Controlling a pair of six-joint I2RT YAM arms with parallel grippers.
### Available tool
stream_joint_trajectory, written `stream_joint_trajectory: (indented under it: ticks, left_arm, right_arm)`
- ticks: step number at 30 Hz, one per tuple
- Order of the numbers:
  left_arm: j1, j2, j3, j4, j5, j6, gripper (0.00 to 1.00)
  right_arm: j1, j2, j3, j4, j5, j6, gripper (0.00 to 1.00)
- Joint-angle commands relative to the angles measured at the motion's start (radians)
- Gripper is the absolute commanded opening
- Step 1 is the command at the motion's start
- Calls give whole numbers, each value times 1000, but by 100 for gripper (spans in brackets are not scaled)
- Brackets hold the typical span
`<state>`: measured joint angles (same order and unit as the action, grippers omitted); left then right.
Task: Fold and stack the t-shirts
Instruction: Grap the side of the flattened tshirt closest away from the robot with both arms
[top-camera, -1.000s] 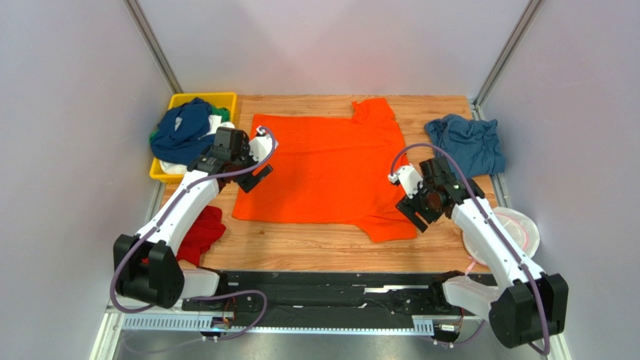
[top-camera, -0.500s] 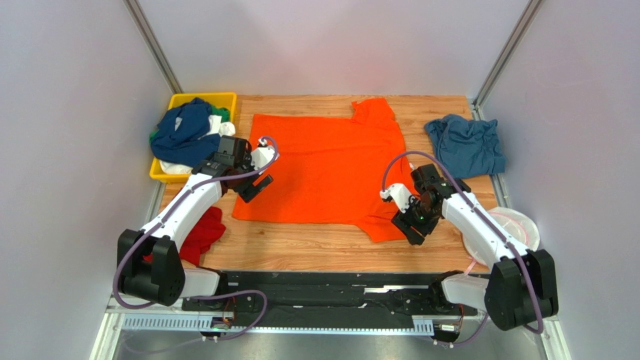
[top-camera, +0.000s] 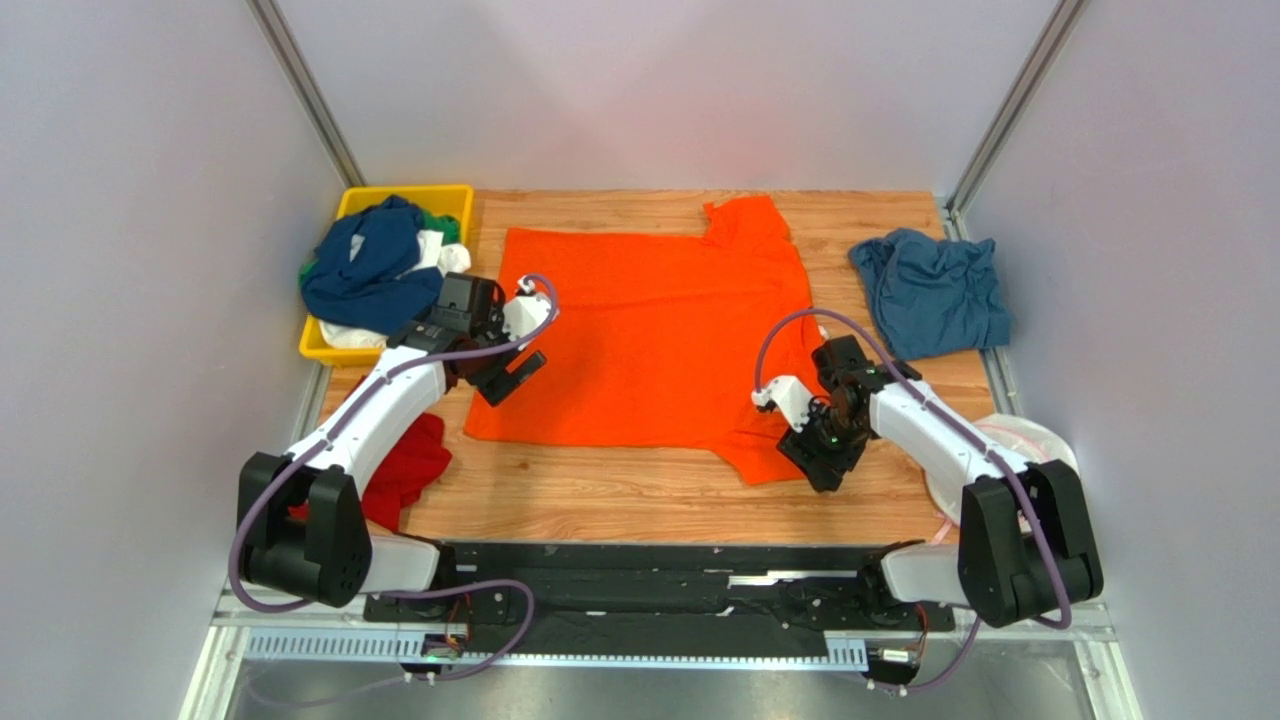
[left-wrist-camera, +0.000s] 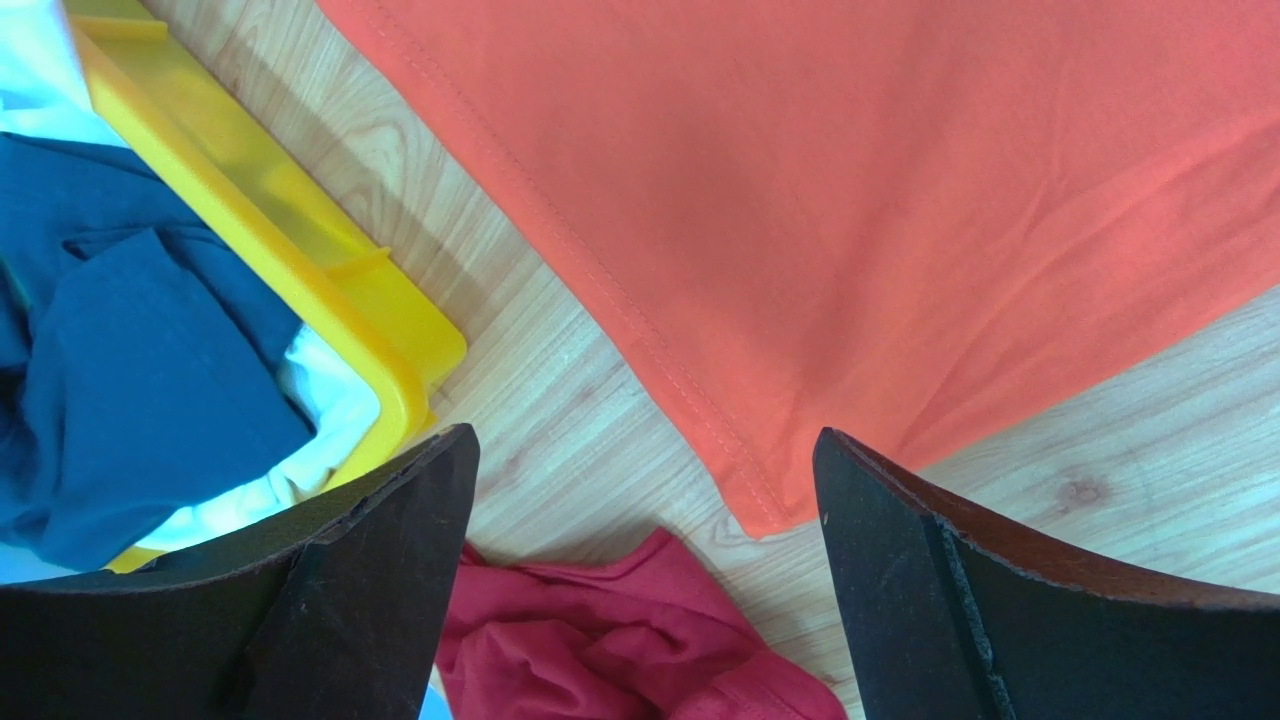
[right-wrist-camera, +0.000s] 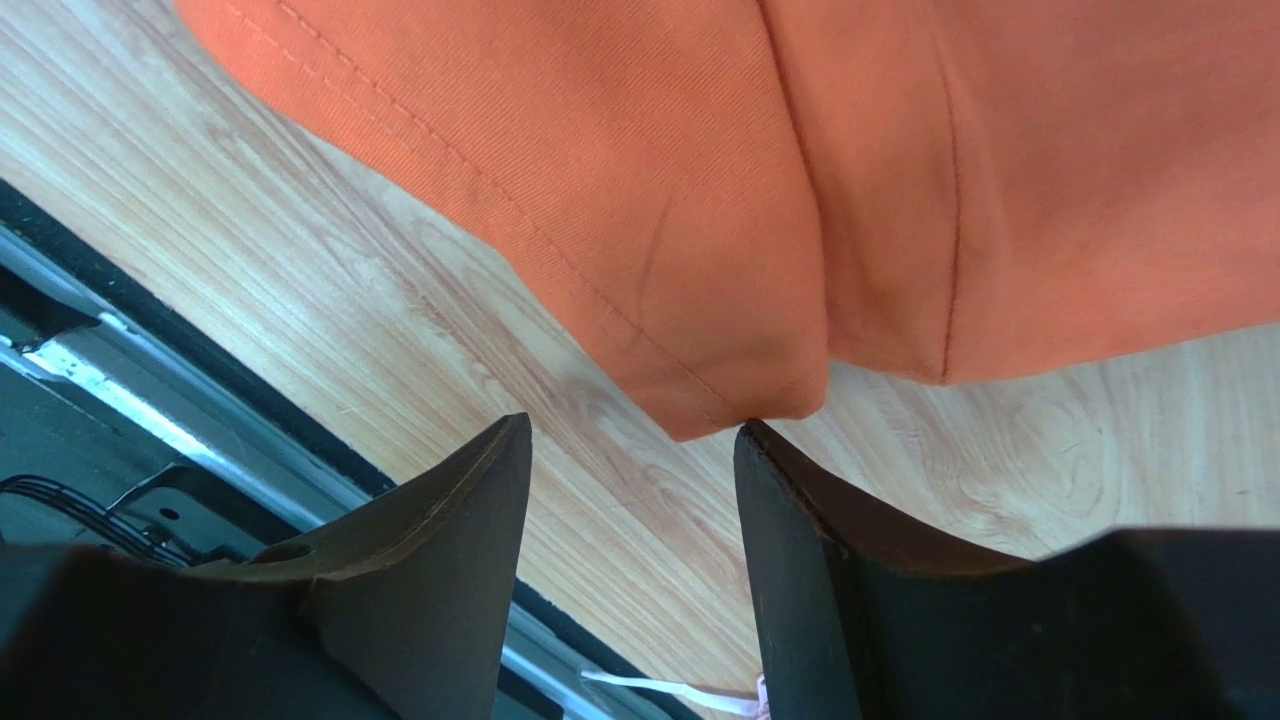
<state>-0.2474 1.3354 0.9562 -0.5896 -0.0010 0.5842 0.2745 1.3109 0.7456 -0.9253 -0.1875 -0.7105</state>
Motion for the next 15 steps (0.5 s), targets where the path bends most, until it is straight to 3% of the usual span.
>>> stream_joint_trajectory:
  ticks: [1,15]
  left_arm:
    - [-3,5,-2,25,4,2,91]
    - [-3,10,-28,47,-25,17,91]
  right_arm:
    - [6,19,5,59,-3,-30,56]
    - [3,70,-32,126,56,-47,53]
